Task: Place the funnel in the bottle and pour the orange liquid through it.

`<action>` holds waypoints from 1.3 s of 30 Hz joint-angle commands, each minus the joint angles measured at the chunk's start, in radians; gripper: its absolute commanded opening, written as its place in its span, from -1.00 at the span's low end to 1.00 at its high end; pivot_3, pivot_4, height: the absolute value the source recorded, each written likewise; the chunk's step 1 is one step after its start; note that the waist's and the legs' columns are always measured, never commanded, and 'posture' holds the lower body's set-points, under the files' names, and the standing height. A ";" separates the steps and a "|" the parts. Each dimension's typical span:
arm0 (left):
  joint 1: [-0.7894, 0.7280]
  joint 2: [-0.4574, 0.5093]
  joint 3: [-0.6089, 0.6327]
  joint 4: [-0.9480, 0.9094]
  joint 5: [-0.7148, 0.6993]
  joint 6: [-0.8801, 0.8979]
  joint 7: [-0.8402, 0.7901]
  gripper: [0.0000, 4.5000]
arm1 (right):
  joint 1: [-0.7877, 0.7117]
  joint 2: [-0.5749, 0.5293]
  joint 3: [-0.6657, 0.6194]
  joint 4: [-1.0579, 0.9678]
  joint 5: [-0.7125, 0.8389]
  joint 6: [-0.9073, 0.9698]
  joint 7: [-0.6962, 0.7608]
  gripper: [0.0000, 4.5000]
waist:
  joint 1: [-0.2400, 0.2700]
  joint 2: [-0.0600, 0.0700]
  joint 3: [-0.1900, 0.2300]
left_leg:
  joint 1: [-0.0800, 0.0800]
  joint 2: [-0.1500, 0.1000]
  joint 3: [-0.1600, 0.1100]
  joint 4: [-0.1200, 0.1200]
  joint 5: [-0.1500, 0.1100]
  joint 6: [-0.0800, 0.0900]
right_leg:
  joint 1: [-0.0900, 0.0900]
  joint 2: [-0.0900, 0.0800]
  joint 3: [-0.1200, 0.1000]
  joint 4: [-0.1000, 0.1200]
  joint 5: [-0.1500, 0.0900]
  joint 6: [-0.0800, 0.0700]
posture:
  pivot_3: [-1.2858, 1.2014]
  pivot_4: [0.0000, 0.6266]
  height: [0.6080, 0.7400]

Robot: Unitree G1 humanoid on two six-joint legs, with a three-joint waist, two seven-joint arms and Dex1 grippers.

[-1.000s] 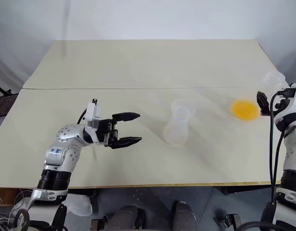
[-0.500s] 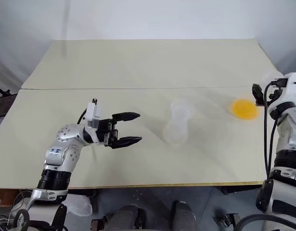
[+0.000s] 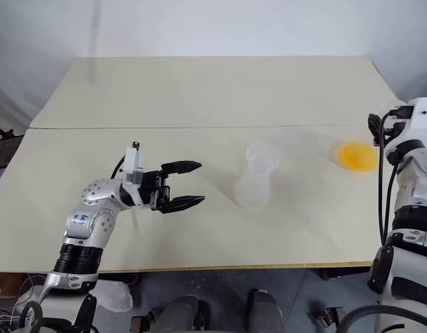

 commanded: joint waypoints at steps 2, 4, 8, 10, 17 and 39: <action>-0.015 -0.008 -0.006 0.008 -0.003 -0.030 -0.007 1.00 | 0.036 -0.018 -0.024 -0.120 0.026 0.037 -0.014 0.10 | 0.000 0.000 0.000 | 0.000 0.000 -0.001 0.000 0.000 0.000 | 0.000 0.000 0.000 0.000 0.000 0.000 | 0.03 -0.52 1.00; -0.029 -0.010 -0.008 0.033 0.000 -0.040 -0.015 1.00 | 0.069 -0.006 -0.029 -0.233 0.045 0.077 -0.025 0.10 | 0.001 0.000 0.000 | -0.001 0.000 -0.001 0.000 0.000 0.000 | 0.000 0.000 -0.001 0.000 0.000 0.000 | 0.03 -0.52 1.00; -0.074 -0.015 -0.018 0.098 0.010 -0.065 -0.040 1.00 | 0.172 0.020 -0.027 -0.526 0.086 0.196 -0.055 0.10 | 0.002 0.001 0.000 | -0.001 0.000 -0.002 0.000 0.000 0.000 | -0.001 0.000 -0.002 0.000 0.000 0.000 | 0.03 -0.52 1.00; -0.098 -0.022 -0.023 0.134 0.016 -0.079 -0.050 1.00 | 0.220 0.029 -0.026 -0.660 0.107 0.264 -0.071 0.10 | 0.004 0.001 0.000 | -0.002 0.000 -0.002 0.000 0.000 0.000 | -0.001 0.000 -0.003 0.000 0.000 0.000 | 0.03 -0.52 1.00; -0.180 -0.047 -0.041 0.247 0.029 -0.109 -0.098 1.00 | 0.369 0.014 0.009 -1.168 0.139 0.532 -0.148 0.10 | 0.015 0.001 0.000 | -0.005 0.000 -0.004 0.001 0.000 0.000 | -0.003 0.000 -0.008 -0.001 0.000 0.001 | 0.03 -0.52 1.00; -0.305 -0.083 -0.035 0.441 0.067 -0.192 -0.219 1.00 | 0.436 -0.235 0.433 -1.566 -0.384 0.603 -0.198 0.10 | 0.014 0.000 0.001 | -0.010 -0.002 -0.006 0.002 0.001 0.001 | -0.003 0.000 -0.015 -0.007 0.001 0.003 | 0.03 -0.52 1.00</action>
